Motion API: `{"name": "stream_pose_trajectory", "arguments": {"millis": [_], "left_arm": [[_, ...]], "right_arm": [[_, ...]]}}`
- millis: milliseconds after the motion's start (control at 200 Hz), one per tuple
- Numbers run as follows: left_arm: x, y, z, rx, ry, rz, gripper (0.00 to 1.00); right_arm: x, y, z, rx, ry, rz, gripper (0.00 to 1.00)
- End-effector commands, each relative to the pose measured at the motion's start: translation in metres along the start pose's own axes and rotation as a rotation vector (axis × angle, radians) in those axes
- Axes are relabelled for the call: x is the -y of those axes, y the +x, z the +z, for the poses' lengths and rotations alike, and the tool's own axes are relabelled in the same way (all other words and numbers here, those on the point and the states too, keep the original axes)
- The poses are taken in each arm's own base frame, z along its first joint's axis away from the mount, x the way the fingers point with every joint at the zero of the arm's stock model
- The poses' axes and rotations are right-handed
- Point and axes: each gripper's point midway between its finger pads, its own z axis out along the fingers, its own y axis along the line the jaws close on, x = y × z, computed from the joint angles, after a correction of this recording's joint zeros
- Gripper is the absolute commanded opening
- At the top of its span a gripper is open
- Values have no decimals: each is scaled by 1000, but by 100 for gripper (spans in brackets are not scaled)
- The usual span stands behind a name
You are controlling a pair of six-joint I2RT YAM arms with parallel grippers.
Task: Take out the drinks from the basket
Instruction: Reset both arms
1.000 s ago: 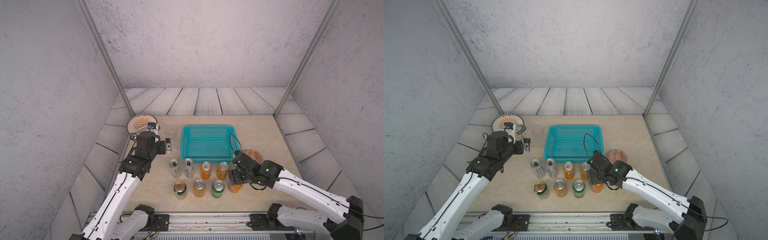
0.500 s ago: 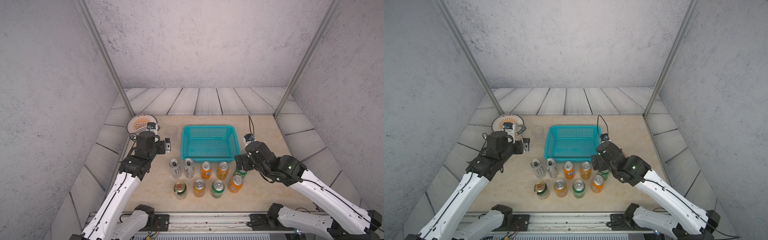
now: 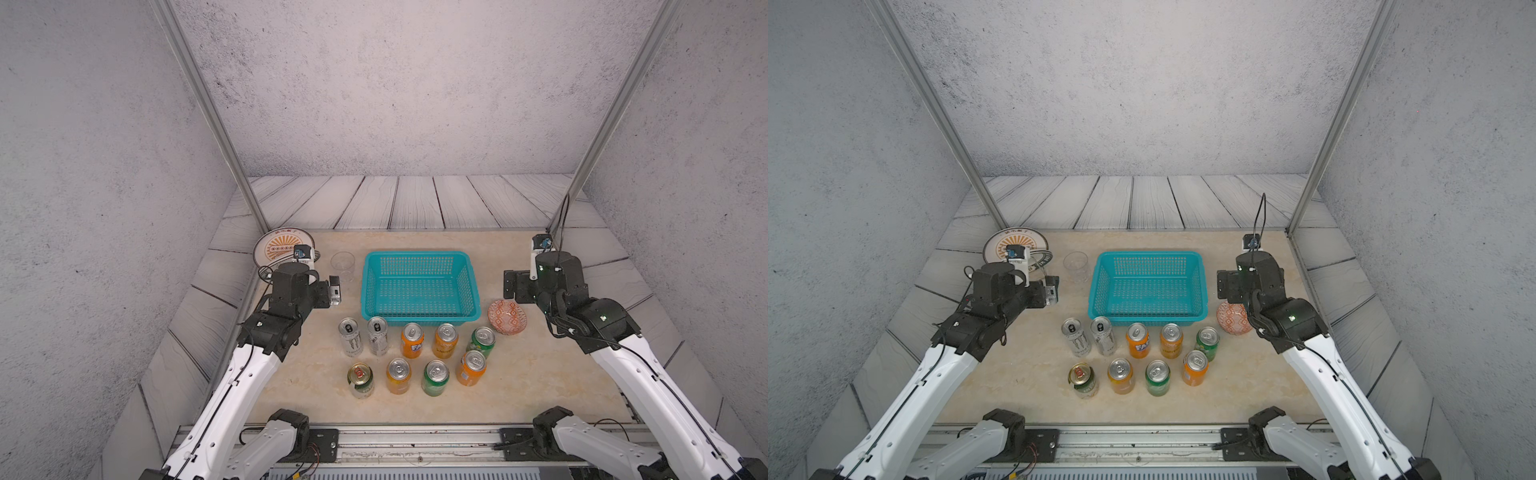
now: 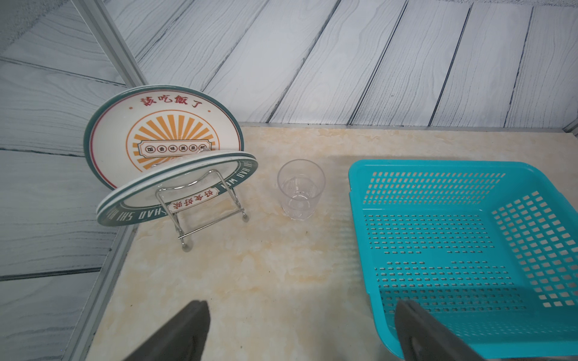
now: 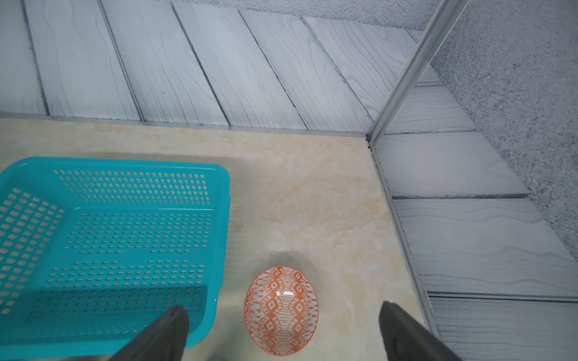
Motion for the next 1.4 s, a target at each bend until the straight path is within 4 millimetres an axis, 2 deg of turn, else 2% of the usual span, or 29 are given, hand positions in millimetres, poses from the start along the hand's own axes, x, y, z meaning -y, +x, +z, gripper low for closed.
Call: {"name": "stream_pose_trajectory", "arguments": {"millis": [0,230,440,611,791,1006,1246,1396], "left_arm": [[-5,-3,-2,19,-13,-3,99],[-5,-3,-3,19,-15,-4,99],[-6,-3,-3,19,-20,-3,99],[-6,-2,-2,16,-19,-3,99],[-6,-1,0,10,-20,-4,99],[-7,2,4,-3,-24,-2,99],[-7,6,9,-24,-30,2,99],[-8,7,12,-30,-39,6,99]], "right_arm": [[9,-7,11,69,39,21,100],[34,9,45,66,126,82,100],[58,49,83,66,212,138,99],[64,81,109,54,241,129,100],[57,105,132,34,204,129,100],[44,121,156,37,137,127,100],[30,127,173,119,51,106,100],[27,123,177,157,20,52,100]]}}
